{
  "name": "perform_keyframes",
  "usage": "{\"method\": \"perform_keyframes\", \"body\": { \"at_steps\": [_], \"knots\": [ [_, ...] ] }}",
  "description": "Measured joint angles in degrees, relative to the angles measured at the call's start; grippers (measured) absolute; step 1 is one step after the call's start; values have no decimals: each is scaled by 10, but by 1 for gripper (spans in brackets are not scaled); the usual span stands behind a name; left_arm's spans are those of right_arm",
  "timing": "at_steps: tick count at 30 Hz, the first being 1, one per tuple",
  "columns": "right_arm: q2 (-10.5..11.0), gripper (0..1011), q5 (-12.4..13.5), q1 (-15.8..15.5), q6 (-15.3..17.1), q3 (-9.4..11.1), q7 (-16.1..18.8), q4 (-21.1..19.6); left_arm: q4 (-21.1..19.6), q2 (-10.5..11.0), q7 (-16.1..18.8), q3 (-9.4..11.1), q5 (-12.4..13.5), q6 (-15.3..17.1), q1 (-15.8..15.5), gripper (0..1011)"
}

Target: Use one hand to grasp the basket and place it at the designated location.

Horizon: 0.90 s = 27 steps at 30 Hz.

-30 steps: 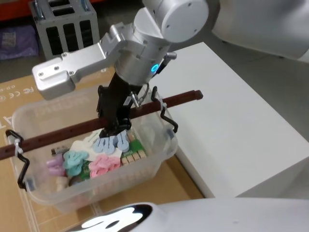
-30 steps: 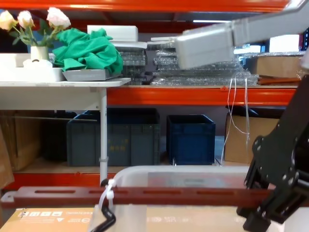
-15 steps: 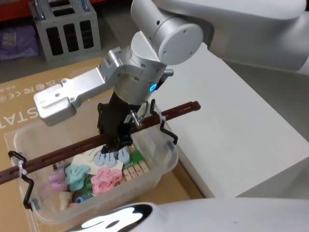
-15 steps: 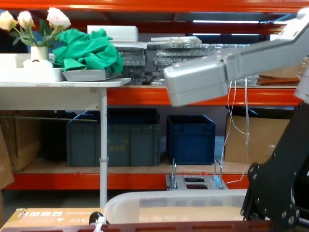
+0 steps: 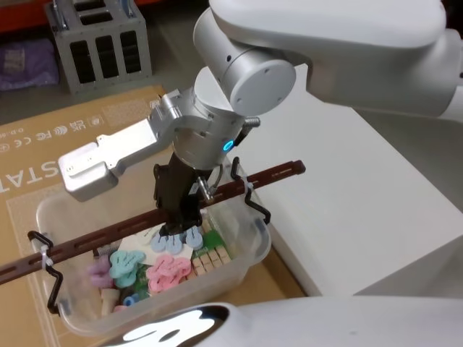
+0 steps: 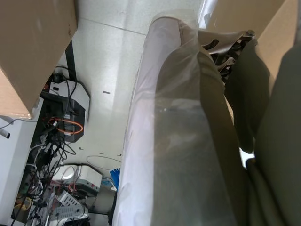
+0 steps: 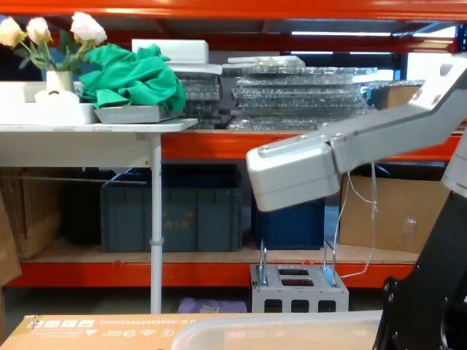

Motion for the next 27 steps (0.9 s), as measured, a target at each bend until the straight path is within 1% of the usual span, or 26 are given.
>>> {"method": "perform_keyframes", "body": {
  "at_steps": [4, 12, 17, 27],
  "knots": [
    [-1, 227, -1, 3, 2, -7, -2, 4, 0, 0, 0, 0, 0, 0, 0, 0],
    [-3, 227, 0, 13, 8, -14, -4, 14, 0, 0, 0, 0, 0, 0, 0, 0],
    [-1, 227, -3, 15, 11, -23, -7, 13, 0, 0, 0, 0, 0, 0, 0, 0],
    [3, 230, -4, 18, 21, -31, -5, 11, 0, 0, 0, 0, 0, 0, 0, 0]
  ]
}}
